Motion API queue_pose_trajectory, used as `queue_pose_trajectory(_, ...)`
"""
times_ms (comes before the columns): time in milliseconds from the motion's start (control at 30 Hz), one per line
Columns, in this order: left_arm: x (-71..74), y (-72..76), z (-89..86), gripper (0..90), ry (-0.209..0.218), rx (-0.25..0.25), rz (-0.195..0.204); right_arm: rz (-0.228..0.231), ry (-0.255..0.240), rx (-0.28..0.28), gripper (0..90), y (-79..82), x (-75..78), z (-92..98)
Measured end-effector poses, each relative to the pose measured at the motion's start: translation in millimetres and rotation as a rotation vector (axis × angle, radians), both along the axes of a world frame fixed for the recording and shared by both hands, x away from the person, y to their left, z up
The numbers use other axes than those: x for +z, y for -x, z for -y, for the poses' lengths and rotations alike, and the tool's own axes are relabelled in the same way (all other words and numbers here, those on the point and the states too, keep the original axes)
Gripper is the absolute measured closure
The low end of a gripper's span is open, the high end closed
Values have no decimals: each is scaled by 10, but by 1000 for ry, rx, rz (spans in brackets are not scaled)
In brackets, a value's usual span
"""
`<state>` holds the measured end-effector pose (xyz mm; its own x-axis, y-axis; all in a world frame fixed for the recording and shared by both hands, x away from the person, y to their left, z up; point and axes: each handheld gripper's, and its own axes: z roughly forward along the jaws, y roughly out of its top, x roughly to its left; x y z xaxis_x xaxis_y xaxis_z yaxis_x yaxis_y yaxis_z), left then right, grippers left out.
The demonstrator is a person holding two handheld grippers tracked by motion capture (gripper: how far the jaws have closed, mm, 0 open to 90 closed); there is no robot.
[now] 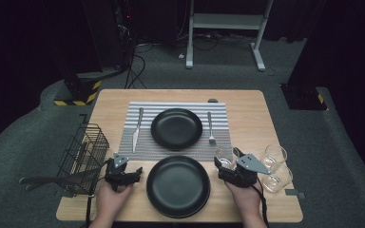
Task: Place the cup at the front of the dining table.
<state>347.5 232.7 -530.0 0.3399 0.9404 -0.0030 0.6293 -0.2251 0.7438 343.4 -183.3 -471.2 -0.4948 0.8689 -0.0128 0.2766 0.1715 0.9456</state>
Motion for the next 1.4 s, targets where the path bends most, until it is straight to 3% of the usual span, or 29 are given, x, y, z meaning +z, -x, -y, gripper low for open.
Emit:
queue_pose_trajectory(433, 3, 1, 1, 194, -3, -13, 0, 6, -10, 13, 188, -25, 191, -131)
queue_pose_trajectory(567, 6, 21, 17, 259, -1, -31, 11, 11, -10, 15, 188, -20, 268, -169)
queue_pose_trajectory(1033, 15, 6, -16, 247, 14, -36, 3, 16, -13, 31, 188, -37, 406, -257)
queue_pose_trajectory(1133, 30, 19, -17, 247, 18, -49, 21, 22, -20, 36, 188, -34, 430, -263)
queue_pose_trajectory(1233, 59, 36, -11, 253, 51, -58, 20, 26, -24, 41, 188, -27, 447, -269)
queue_pose_trajectory(1400, 154, 77, 26, 254, 52, -84, 46, 21, -27, 48, 188, -19, 450, -278)
